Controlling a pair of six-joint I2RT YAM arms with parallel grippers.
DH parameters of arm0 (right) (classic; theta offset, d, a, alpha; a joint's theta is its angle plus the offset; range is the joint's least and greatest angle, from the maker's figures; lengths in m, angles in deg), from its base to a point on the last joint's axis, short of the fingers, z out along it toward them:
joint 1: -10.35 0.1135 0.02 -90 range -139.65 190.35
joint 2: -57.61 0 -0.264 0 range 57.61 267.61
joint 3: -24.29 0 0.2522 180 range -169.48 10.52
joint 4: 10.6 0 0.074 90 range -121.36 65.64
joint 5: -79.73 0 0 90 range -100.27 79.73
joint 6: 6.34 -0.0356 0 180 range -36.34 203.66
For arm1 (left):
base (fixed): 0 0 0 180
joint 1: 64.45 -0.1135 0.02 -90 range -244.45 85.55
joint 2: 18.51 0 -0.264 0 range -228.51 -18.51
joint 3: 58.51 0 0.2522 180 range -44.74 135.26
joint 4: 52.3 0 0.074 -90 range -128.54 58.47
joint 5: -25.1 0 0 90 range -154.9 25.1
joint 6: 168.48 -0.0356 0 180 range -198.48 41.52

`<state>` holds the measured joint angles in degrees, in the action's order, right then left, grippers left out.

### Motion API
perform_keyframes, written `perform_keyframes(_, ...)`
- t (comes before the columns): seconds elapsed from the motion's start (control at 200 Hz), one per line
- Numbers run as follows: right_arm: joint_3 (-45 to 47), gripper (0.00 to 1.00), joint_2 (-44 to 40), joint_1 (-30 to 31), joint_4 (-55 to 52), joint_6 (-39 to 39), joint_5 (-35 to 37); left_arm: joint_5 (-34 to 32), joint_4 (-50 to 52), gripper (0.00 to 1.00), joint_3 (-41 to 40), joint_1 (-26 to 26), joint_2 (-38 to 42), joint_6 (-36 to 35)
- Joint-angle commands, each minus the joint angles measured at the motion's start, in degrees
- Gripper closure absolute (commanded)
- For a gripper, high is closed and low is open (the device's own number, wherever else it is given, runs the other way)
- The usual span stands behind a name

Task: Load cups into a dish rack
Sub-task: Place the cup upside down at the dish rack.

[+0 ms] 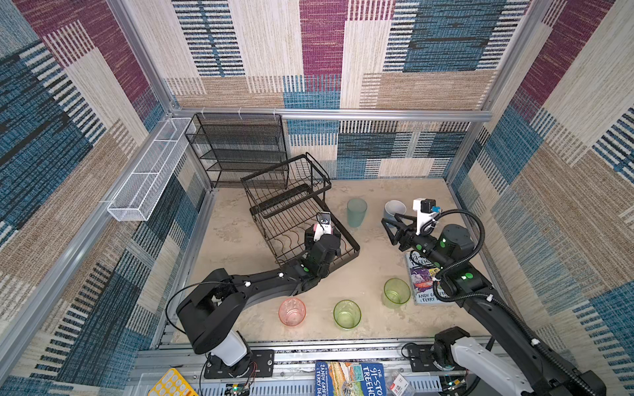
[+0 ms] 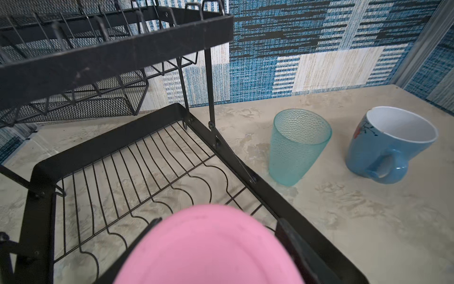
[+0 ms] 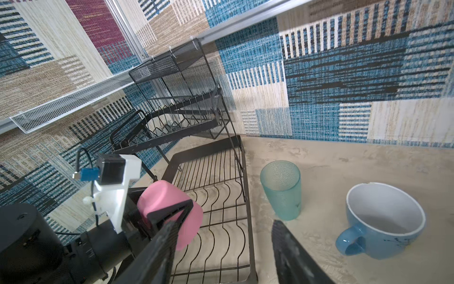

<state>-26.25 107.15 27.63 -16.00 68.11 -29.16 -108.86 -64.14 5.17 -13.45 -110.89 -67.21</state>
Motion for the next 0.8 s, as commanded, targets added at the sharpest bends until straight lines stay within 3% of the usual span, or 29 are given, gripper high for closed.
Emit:
perform_keyframes(0.0,1.8,0.36,-1.2,0.0,5.0,-0.2,-0.5,-3.9,-6.4,0.41,0.3,-0.1,-2.3,-5.3)
perform_keyframes(0.305,4.9,0.36,-3.7,0.0,7.0,0.1,0.0,-9.3,-4.5,0.38,4.1,-2.1,-8.5,-0.7)
perform_keyframes(0.601,6.8,0.36,-4.1,0.0,9.3,-0.1,-0.7,-11.3,-0.2,0.36,3.1,-5.6,-8.0,7.1)
perform_keyframes(0.796,7.0,0.36,-3.6,0.0,9.5,-0.1,-0.5,-5.6,-1.8,0.36,2.1,-5.8,-7.9,6.4)
